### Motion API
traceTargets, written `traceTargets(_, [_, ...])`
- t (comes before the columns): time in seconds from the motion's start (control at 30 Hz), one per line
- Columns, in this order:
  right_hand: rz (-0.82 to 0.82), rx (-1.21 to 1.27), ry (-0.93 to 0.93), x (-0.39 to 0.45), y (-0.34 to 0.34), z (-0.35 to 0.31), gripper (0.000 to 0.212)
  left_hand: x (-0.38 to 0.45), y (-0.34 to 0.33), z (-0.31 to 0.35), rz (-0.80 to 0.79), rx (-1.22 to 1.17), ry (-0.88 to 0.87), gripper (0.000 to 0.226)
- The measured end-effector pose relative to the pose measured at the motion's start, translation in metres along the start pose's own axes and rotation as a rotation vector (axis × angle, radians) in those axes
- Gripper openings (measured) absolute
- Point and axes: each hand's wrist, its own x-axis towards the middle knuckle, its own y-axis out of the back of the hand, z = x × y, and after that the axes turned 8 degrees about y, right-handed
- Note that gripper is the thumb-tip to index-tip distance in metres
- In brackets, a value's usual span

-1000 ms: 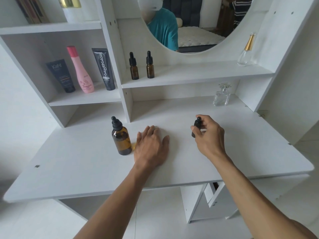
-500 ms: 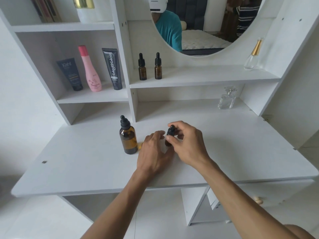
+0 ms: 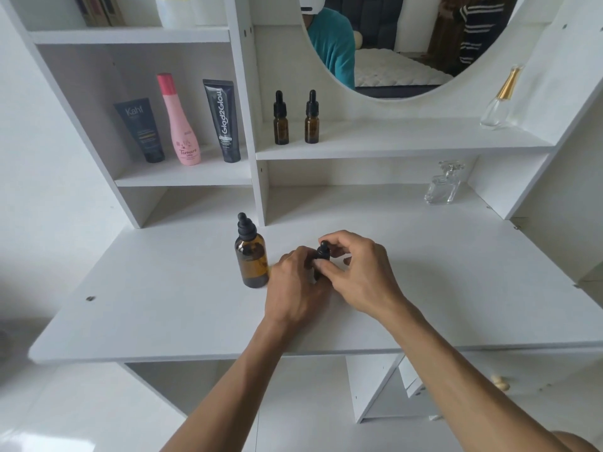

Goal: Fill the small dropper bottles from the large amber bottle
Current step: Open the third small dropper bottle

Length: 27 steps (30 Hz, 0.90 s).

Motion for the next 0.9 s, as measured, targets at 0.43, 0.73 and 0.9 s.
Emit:
traceTargets(0.43, [-0.163, -0.126, 0.036, 0.013, 0.012, -0.002, 0.025, 0.002, 0.000, 0.003, -0.008, 0.044, 0.035, 0.017])
traceTargets(0.73, [-0.162, -0.098, 0.032, 0.015, 0.013, -0.005, 0.030, 0.001, 0.002, 0.006, 0.006, 0.043, 0.049, 0.013])
traceTargets(0.9, [-0.149, -0.099, 0.035, 0.013, 0.013, -0.006, 0.032, 0.000, 0.003, 0.007, 0.010, 0.031, 0.059, 0.012])
